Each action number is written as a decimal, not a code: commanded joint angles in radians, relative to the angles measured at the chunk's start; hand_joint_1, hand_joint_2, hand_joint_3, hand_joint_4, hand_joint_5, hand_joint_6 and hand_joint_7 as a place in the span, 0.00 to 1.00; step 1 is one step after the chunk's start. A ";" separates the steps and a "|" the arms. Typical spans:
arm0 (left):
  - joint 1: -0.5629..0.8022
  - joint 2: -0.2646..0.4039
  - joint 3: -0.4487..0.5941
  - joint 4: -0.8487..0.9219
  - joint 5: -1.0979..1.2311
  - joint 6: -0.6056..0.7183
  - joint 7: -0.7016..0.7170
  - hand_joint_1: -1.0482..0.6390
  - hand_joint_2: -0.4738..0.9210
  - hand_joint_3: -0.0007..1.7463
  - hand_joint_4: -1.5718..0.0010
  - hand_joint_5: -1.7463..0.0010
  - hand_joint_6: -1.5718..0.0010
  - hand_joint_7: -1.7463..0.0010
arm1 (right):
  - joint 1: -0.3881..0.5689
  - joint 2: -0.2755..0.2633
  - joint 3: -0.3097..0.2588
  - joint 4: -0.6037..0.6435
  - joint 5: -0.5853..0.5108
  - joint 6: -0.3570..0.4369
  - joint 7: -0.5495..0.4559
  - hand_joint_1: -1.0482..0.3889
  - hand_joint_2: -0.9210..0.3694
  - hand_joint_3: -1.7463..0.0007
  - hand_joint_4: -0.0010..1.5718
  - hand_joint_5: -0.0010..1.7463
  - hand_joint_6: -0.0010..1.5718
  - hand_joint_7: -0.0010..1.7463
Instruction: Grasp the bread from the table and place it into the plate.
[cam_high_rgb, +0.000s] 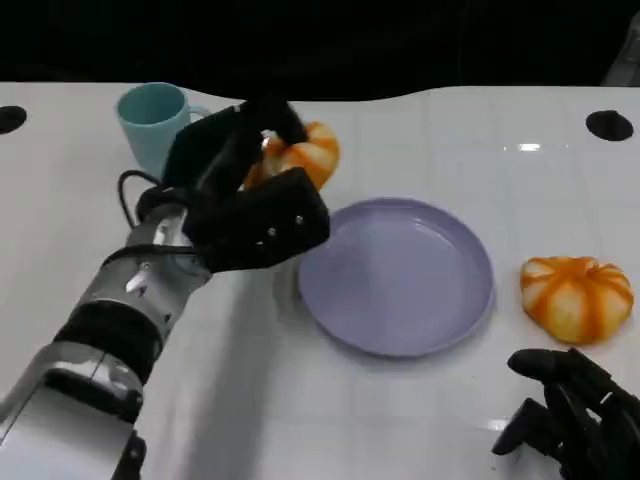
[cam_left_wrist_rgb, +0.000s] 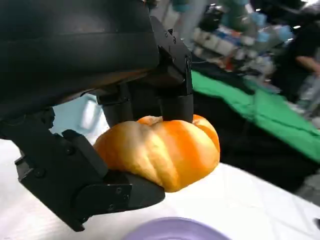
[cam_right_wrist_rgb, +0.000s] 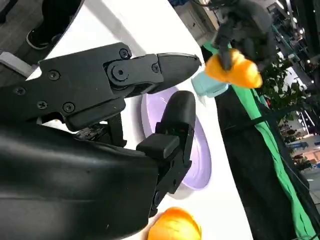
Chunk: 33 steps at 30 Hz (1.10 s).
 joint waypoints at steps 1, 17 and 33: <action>-0.023 0.014 -0.003 -0.010 0.004 -0.008 -0.017 0.56 0.66 0.71 0.46 0.00 0.55 0.00 | 0.003 -0.012 -0.009 -0.009 0.006 0.005 -0.003 0.18 0.00 0.91 0.44 0.83 0.48 0.54; -0.127 -0.168 -0.160 0.136 0.107 -0.078 -0.088 0.50 0.71 0.65 0.43 0.00 0.56 0.00 | 0.010 -0.014 -0.009 -0.011 0.003 -0.003 0.016 0.18 0.00 0.89 0.43 0.83 0.48 0.54; -0.150 -0.193 -0.238 0.170 0.184 0.053 -0.104 0.52 0.80 0.50 0.46 0.00 0.60 0.00 | 0.010 -0.013 -0.006 -0.005 -0.007 -0.021 0.024 0.18 0.00 0.88 0.43 0.84 0.47 0.55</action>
